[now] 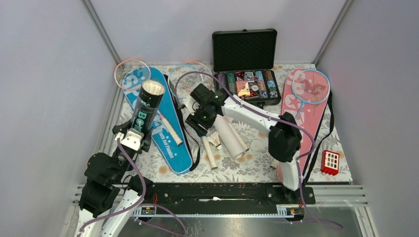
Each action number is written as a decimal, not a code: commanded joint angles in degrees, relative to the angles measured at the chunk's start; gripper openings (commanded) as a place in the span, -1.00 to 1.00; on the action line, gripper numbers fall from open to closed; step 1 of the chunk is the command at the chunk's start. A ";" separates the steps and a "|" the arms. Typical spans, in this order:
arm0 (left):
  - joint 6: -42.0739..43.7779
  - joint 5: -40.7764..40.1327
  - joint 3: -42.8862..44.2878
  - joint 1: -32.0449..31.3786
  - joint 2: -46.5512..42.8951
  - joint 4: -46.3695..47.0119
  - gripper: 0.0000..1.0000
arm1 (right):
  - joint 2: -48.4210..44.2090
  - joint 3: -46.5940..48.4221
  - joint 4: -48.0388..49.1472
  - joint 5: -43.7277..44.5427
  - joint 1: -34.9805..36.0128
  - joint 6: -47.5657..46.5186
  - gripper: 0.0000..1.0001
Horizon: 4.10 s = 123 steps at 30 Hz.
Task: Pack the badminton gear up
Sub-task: Pick up the shuttlecock at the center of the board, then place the shuttlecock at the shuttle tube.
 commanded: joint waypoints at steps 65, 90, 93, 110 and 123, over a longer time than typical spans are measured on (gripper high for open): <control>4.66 35.71 7.59 0.08 22.29 -9.32 -0.51 | -54.98 -33.05 48.19 -10.75 -14.95 44.62 -1.00; 8.08 42.22 9.10 0.08 24.39 -8.37 -0.53 | -43.95 -35.85 60.06 -19.32 -3.31 52.64 -1.00; 8.11 42.38 9.02 0.08 24.29 -8.02 -0.53 | -43.53 -35.95 60.50 -19.46 -3.09 54.18 -1.00; 8.86 38.45 3.40 0.08 20.96 -7.57 -0.56 | -53.65 -31.59 36.15 -6.36 -3.17 48.71 0.21; 9.57 36.32 0.44 0.08 19.01 -6.86 -0.55 | -63.99 -45.34 15.70 32.94 -3.85 50.09 0.21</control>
